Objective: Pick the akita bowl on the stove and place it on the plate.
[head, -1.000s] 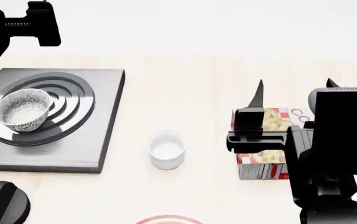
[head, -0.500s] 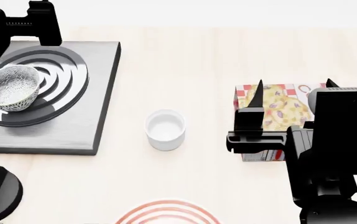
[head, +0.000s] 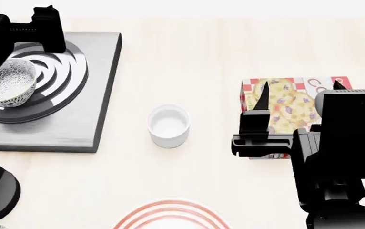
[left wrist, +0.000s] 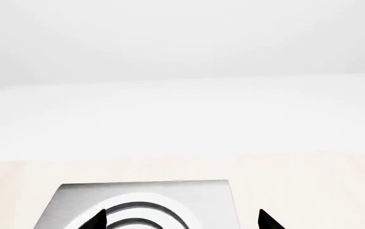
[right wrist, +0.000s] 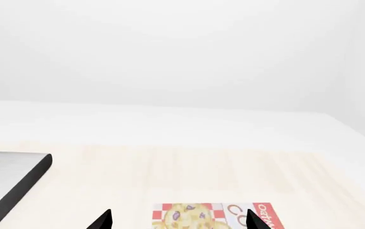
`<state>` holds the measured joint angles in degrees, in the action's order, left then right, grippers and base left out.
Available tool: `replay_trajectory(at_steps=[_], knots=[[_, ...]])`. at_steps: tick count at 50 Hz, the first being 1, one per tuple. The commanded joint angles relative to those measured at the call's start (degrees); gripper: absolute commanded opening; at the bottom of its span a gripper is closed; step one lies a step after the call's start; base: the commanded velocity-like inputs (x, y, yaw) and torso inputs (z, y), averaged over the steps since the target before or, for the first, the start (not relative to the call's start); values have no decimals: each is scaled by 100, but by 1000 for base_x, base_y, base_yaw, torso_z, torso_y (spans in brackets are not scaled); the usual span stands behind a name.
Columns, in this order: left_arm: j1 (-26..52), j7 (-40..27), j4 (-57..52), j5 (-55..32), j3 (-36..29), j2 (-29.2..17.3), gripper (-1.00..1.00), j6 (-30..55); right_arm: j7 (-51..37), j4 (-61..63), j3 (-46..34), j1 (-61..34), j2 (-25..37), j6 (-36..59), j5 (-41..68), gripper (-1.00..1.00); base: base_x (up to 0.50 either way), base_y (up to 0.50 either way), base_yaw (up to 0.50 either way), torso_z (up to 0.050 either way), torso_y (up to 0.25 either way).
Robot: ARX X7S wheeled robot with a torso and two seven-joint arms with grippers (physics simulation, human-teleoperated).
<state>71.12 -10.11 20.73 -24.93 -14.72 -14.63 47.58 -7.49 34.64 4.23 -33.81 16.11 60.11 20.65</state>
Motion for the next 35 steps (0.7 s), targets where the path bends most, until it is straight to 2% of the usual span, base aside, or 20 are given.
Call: replay_trajectory(at_steps=[1, 10, 17, 35], knots=[[50, 5, -7, 60, -201, -31, 100, 179, -20, -1, -6, 1, 15, -9, 28, 100, 0, 0, 0, 0, 0], [111, -146, 113, 271, -515, -33, 100, 434, -41, -3, -10, 0, 25, -7, 49, 100, 0, 0, 0, 0, 0], [90, -236, 292, 589, -875, -85, 100, 317, -56, -6, -11, 1, 31, -15, 65, 100, 0, 0, 0, 0, 0], [-81, -355, 313, 599, -900, -100, 100, 372, -89, -12, -23, 2, 54, -26, 108, 100, 0, 0, 0, 0, 0]])
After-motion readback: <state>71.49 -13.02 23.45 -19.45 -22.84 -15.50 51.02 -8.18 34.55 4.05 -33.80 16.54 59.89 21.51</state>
